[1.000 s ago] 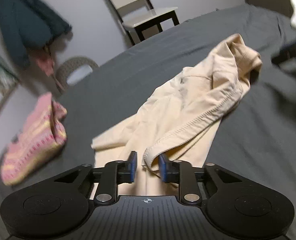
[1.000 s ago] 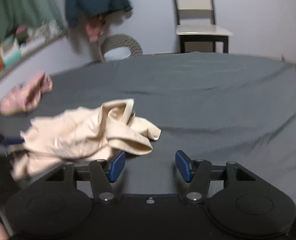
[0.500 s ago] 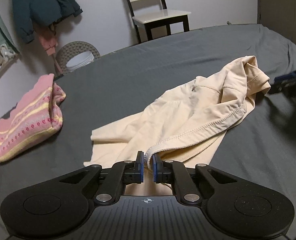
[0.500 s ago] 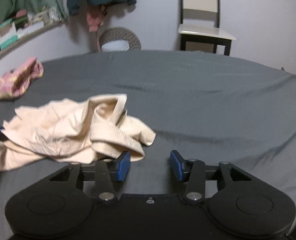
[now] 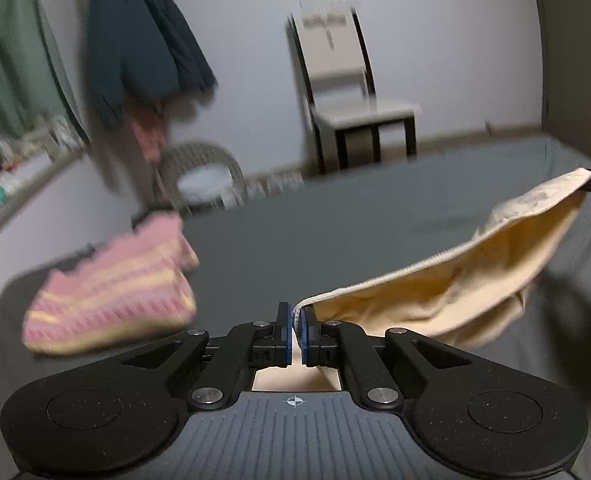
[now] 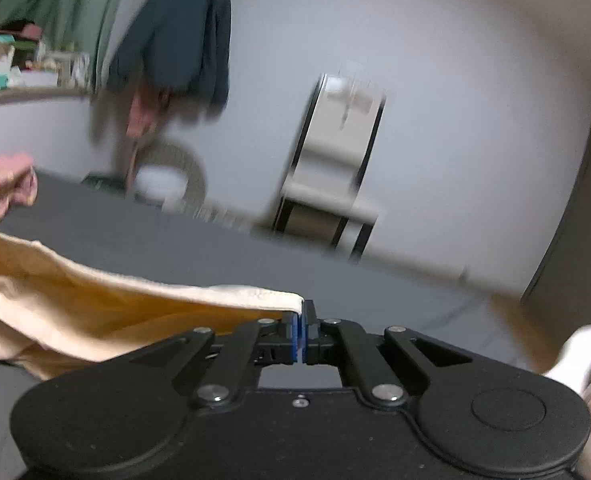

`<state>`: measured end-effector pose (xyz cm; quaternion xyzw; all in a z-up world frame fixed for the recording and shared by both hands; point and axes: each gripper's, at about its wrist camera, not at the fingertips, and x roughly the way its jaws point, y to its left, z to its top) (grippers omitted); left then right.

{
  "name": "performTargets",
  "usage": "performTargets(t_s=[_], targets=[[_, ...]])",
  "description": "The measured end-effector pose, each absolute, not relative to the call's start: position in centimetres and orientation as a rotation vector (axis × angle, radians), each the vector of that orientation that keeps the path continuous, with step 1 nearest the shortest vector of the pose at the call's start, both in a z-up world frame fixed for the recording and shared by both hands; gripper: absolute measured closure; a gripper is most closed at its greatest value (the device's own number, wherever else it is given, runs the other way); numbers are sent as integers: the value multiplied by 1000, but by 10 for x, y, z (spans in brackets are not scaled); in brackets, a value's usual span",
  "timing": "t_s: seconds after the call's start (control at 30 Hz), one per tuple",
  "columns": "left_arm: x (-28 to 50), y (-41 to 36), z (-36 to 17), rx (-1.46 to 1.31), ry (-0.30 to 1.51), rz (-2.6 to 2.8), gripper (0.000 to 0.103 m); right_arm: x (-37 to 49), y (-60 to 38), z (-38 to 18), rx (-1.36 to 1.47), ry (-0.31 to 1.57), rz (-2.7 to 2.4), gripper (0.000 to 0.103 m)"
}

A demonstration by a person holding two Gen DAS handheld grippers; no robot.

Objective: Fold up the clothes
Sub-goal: 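Lift the beige garment with both grippers and shake it out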

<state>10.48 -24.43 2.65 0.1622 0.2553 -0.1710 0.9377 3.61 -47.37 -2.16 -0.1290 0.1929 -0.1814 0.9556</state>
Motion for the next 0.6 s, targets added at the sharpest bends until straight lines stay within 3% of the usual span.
performTargets(t_s=[0.43,0.6], targets=[[74,-191,207,327,30,-290,99,-39,-432,150,-363,-78,-401,100],[80,-185,247,306,-43,-313,99,-32,-444,182,-343,-102,-408,100]])
